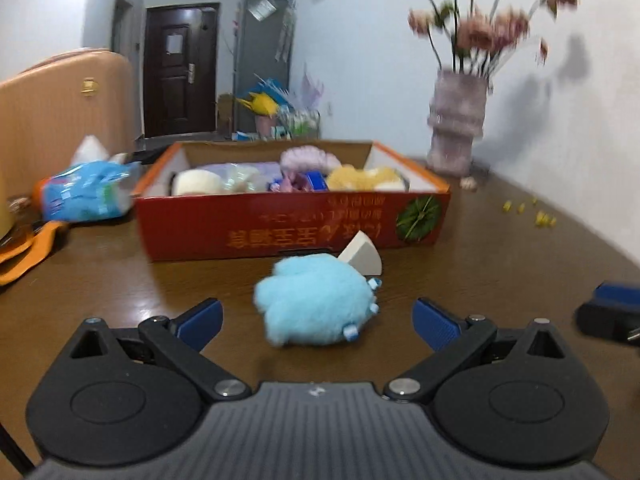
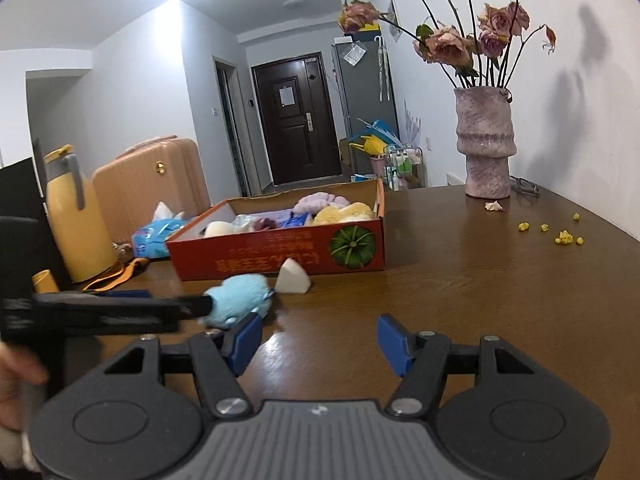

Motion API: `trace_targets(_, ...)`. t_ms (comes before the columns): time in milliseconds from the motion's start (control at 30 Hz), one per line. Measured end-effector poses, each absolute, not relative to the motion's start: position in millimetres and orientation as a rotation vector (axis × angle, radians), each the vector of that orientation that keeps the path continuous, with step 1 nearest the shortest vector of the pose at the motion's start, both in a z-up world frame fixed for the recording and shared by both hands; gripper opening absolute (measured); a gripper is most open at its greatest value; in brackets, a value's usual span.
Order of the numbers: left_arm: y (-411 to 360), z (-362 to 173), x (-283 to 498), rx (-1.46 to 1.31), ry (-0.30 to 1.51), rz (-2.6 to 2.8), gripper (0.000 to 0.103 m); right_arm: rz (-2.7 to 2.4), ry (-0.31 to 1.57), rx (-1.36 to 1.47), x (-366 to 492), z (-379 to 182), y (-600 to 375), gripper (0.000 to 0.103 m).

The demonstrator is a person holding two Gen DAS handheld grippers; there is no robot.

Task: Organize soft objects
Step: 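Grasp the light-blue plush with the left tool while the right tool grasps the white foam wedge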

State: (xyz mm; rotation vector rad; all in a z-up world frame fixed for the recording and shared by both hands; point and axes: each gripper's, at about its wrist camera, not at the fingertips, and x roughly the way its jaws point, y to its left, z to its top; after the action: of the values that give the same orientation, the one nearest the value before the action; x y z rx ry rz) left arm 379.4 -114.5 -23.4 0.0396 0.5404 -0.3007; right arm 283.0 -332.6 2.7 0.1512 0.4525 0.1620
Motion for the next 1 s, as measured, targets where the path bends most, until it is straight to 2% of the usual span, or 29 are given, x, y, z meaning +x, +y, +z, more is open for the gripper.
trace_targets(167, -133.0, -36.0, 422.8, 0.086, 0.583, -0.35, 0.103, 0.184, 0.463, 0.13, 326.5, 4.9, -338.5, 0.063)
trace_targets(367, -126.1, -46.4, 440.0, 0.062, 0.609, -0.377, 0.102, 0.258, 0.479, 0.098, 388.2, 5.3, -329.6, 0.063)
trace_targets(433, -123.8, -49.6, 444.7, 0.048, 0.637, -0.386, 0.083, 0.285, 0.499, 0.101, 409.2, 1.8, -322.9, 0.063)
trace_targets(567, -117.5, -44.2, 438.9, 0.047, 0.644, -0.402, 0.079, 0.346, 0.553, 0.113, 452.7, -10.7, -304.4, 0.063)
trace_targets(667, -106.1, -35.4, 415.3, 0.075, 0.571, -0.38, 0.078, 0.359, 0.601, 0.12, 477.6, -21.6, -290.1, 0.062)
trace_targets(733, -97.5, -34.1, 403.5, 0.072, 0.547, -0.354, 0.079, 0.36, 0.615, 0.101, 487.0, -27.2, -278.9, 0.056)
trace_targets(800, -88.4, -35.2, 401.6, 0.035, 0.56, -0.328, 0.079, 0.338, 0.633, 0.084, 492.9, -34.8, -270.2, 0.033)
trace_targets(867, -82.2, -35.2, 403.5, 0.016, 0.562, -0.305, 0.079, 0.325, 0.641, 0.091, 495.4, -41.1, -266.6, 0.024)
trace_targets(1000, -77.4, -33.8, 406.5, 0.008, 0.568, -0.281, 0.079, 0.309, 0.628, 0.098, 493.5, -40.7, -270.0, 0.02)
